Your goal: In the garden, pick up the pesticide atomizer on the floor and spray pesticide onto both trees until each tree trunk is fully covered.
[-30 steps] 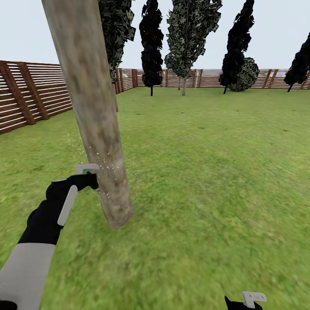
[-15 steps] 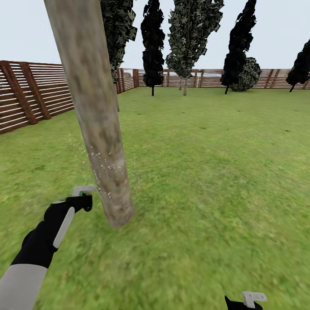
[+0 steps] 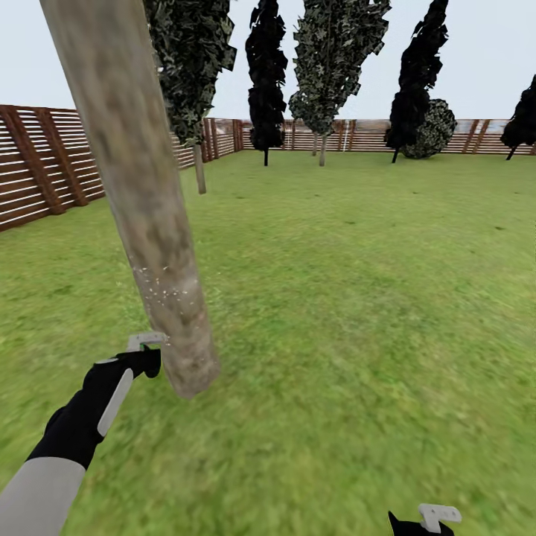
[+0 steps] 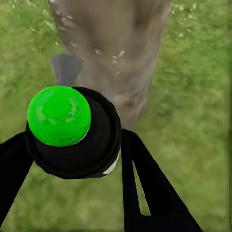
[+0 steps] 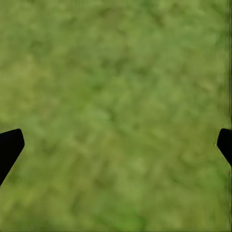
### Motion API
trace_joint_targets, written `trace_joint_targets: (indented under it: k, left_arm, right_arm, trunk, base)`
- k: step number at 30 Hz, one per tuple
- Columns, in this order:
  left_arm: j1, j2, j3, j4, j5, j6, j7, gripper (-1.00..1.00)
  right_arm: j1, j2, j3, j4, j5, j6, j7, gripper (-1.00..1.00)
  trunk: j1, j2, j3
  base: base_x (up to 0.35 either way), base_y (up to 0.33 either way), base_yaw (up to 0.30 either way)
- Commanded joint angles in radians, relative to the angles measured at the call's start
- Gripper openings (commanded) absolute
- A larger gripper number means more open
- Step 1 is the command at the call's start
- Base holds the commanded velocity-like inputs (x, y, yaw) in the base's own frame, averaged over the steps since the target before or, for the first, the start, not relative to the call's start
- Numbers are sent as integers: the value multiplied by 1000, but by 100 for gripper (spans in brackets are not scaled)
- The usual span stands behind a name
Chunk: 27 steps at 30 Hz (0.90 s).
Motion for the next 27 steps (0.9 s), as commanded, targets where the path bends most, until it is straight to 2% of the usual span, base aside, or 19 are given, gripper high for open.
trace_joint_targets:
  k: [1, 10, 13, 14, 15, 16, 27]
  left_arm:
    - [0, 0, 0, 2, 0, -1, 0, -100]
    - [0, 0, 1, 5, 0, -1, 0, -100]
    - [0, 1, 3, 50, 1, -6, 0, -100]
    - [0, 1, 4, 74, 1, -31, 0, -100]
    - [0, 2, 4, 120, 2, -95, 4, -100]
    - [0, 2, 5, 145, 5, -113, 6, -100]
    - [0, 0, 6, 186, 10, -128, 8, -100]
  right_arm:
    - [0, 0, 0, 0, 0, 0, 0, 100]
    - [0, 0, 0, 0, 0, 0, 1, 100]
    - [0, 0, 0, 0, 0, 0, 1, 100]
    - [0, 0, 0, 0, 0, 0, 1, 100]
    - [0, 0, 0, 0, 0, 0, 1, 100]
    - [0, 0, 0, 0, 0, 0, 1, 100]
    - [0, 0, 0, 0, 0, 0, 1, 100]
  trunk:
    - [0, 0, 0]
    - [0, 0, 0]
    - [0, 0, 0]
    - [0, 0, 0]
    - [0, 0, 0]
    - [0, 0, 0]
    - [0, 0, 0]
  base:
    - [0, -273, 0]
    - [0, -273, 40]
    - [0, -273, 255]
    - [0, -273, 272]
    - [0, -273, 275]
    - [0, -273, 272]
    - [0, -273, 26]
